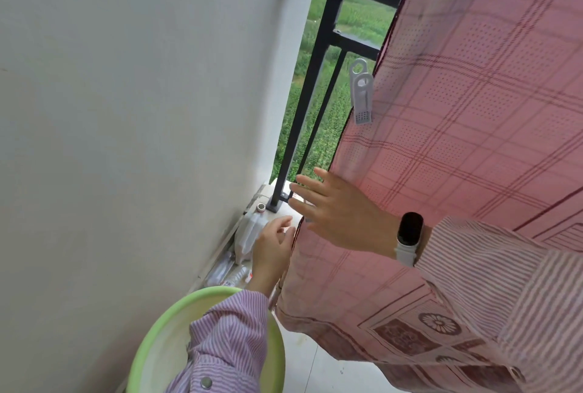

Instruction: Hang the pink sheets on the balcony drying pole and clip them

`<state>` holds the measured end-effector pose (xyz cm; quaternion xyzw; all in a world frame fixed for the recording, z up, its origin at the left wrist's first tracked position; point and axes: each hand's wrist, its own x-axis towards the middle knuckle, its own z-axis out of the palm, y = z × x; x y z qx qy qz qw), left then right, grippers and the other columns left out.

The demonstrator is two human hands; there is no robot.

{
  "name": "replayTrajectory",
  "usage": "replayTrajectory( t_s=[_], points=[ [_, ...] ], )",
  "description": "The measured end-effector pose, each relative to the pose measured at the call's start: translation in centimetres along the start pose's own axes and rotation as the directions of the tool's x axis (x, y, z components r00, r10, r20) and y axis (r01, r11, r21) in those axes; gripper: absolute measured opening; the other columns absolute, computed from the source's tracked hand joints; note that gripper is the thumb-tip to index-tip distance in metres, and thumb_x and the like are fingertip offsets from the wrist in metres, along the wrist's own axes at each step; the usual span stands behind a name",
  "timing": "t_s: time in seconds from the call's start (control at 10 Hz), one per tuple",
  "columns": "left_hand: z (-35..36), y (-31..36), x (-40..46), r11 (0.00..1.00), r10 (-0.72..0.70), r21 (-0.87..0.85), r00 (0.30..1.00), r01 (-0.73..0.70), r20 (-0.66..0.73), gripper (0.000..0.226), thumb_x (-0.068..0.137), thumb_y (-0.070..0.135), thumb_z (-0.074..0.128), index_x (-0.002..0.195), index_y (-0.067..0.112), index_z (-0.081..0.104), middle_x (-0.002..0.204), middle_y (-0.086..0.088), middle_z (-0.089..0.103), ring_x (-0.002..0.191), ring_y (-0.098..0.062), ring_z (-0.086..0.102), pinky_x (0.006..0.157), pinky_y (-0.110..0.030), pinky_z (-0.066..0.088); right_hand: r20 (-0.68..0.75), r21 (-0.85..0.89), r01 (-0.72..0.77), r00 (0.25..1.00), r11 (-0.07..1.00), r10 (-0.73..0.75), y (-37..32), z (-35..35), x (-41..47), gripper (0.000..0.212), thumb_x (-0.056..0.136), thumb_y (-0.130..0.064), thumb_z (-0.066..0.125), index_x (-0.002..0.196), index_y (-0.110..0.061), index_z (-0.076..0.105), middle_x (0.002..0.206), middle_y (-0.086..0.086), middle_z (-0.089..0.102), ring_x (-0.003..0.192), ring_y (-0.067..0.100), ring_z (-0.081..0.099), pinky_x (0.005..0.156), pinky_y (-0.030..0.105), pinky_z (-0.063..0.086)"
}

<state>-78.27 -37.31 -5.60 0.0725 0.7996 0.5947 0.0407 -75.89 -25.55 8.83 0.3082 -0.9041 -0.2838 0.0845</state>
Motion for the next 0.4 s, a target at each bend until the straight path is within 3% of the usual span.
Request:
replayTrajectory(
  t_s=[0.1, 0.2, 0.3, 0.4],
  points=[
    [-1.9, 1.9, -0.6, 0.998, 0.019, 0.057, 0.996, -0.014, -0.083, 0.027, 0.087, 0.016, 0.054, 0.114, 0.016, 0.057, 0.111, -0.002, 0.059, 0.098, -0.017, 0.055, 0.086, -0.033, 0.045, -0.186, 0.296, -0.079, 0.973, 0.952, 0.139, -0.1, -1.5, -2.0, 0.029, 0.088, -0.024, 0.052, 0.113, -0.011, 0.058, 0.126, 0.010, 0.057, 0.124, 0.027, 0.044, 0.105, 0.045, 0.030],
    [-3.7, 6.9, -0.5, 0.976, 0.196, 0.139, 0.956, -0.168, -0.220, 0.028, 0.087, 0.015, 0.054, 0.114, 0.012, 0.057, 0.106, -0.004, 0.056, 0.101, -0.024, 0.055, 0.089, -0.036, 0.044, -0.263, 0.541, -0.205, 0.880, 0.815, 0.396, 0.7, -4.3, -4.4, 0.032, 0.090, -0.020, 0.039, 0.110, -0.008, 0.061, 0.121, 0.010, 0.060, 0.121, 0.022, 0.045, 0.108, 0.036, 0.032],
    [-5.1, 14.7, -0.3, 0.868, 0.494, 0.243, 0.801, -0.433, -0.339, 0.033, 0.086, 0.026, 0.046, 0.113, 0.009, 0.055, 0.108, -0.011, 0.056, 0.105, -0.021, 0.051, 0.093, -0.029, 0.039, -0.314, 0.793, -0.148, 0.731, 0.591, 0.605, 2.6, -9.2, -7.3, 0.031, 0.089, -0.017, 0.041, 0.112, -0.009, 0.060, 0.116, 0.003, 0.060, 0.114, 0.014, 0.049, 0.101, 0.026, 0.039],
    [-4.7, 23.8, -1.2, 0.637, 0.770, 0.354, 0.538, -0.685, -0.343, 0.033, 0.088, 0.029, 0.045, 0.114, 0.010, 0.052, 0.116, -0.014, 0.055, 0.111, -0.017, 0.044, 0.098, -0.024, 0.033, -0.461, 0.847, 0.014, 0.516, 0.531, 0.722, 5.5, -15.8, -12.2, 0.026, 0.088, -0.009, 0.046, 0.111, -0.007, 0.059, 0.109, 0.002, 0.061, 0.102, 0.011, 0.058, 0.088, 0.021, 0.047]
  ],
)
